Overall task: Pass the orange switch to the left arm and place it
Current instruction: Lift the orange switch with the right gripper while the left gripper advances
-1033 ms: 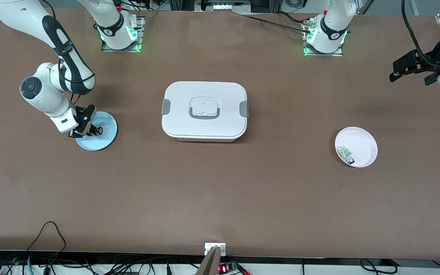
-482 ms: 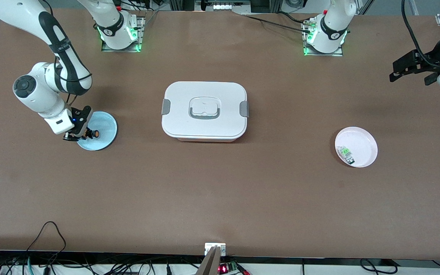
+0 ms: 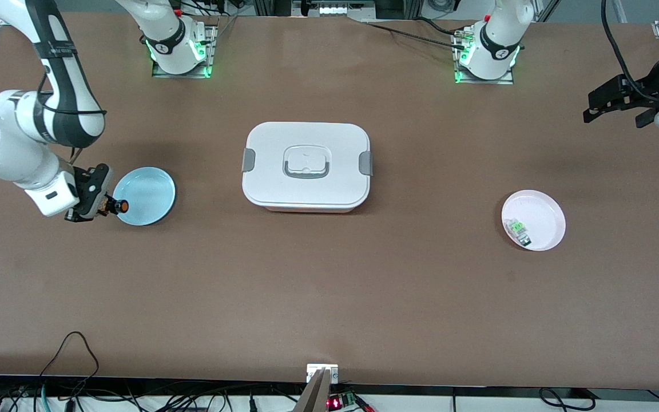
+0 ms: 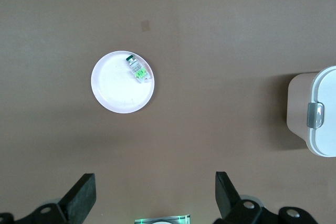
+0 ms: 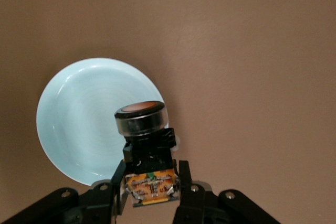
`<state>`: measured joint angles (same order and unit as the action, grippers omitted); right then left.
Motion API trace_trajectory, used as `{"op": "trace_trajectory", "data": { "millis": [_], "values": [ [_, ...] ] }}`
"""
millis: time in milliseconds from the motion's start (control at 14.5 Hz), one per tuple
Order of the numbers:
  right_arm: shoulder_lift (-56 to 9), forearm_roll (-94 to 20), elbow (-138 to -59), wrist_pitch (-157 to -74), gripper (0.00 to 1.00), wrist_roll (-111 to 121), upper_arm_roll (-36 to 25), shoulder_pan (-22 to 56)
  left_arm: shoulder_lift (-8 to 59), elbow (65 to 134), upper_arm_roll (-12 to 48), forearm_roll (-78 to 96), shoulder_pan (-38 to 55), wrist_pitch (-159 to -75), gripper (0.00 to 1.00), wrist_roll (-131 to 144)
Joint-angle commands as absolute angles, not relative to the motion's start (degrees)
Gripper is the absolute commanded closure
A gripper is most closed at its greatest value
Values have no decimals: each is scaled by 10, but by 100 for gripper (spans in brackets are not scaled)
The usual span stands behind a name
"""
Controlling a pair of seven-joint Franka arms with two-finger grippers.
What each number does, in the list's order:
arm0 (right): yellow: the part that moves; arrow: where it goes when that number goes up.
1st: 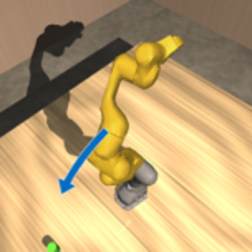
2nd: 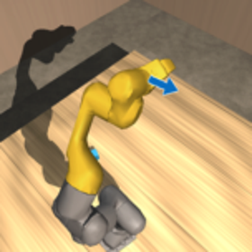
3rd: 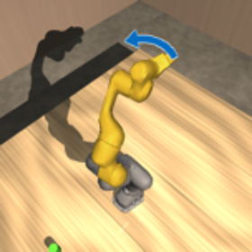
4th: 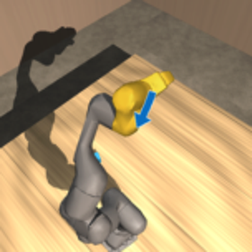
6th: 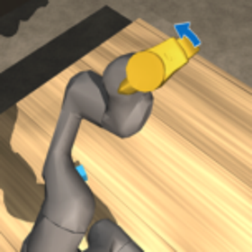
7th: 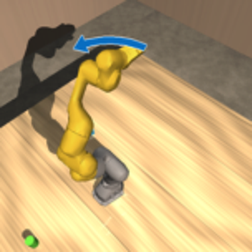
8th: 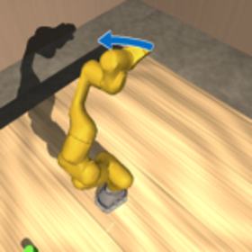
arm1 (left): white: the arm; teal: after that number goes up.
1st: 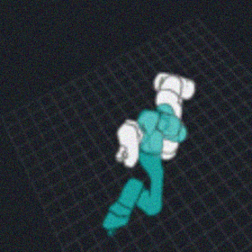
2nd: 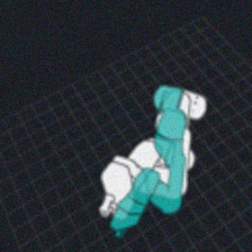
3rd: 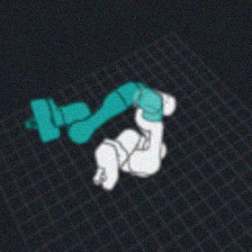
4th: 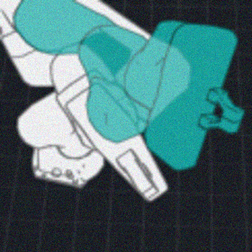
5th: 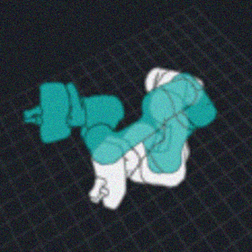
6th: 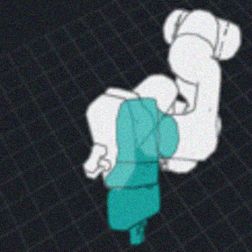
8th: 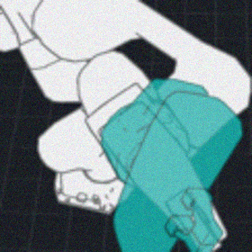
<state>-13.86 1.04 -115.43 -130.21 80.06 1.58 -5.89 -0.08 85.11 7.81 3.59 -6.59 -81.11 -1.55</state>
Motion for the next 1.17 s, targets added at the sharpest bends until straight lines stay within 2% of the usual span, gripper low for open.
{"op": "trace_trajectory", "data": {
  "millis": [0,413,551,895,1102],
  "values": [
    [-145,7,-1083,-1222,100,743,32,-57,2,882,76,45,-64,-820,0,-20],
    [-143,7,-982,-1078,100,544,102,-57,4,891,76,46,-64,-852,0,-23],
    [-143,2,-972,-1042,100,490,130,-57,12,895,76,45,-64,-854,0,-23],
    [-142,-108,-969,-1031,100,423,187,-57,25,935,76,94,-70,-841,0,-23],
    [-145,-115,-955,-1034,100,321,244,-57,26,965,71,176,-74,-840,0,-23]
  ]
}}
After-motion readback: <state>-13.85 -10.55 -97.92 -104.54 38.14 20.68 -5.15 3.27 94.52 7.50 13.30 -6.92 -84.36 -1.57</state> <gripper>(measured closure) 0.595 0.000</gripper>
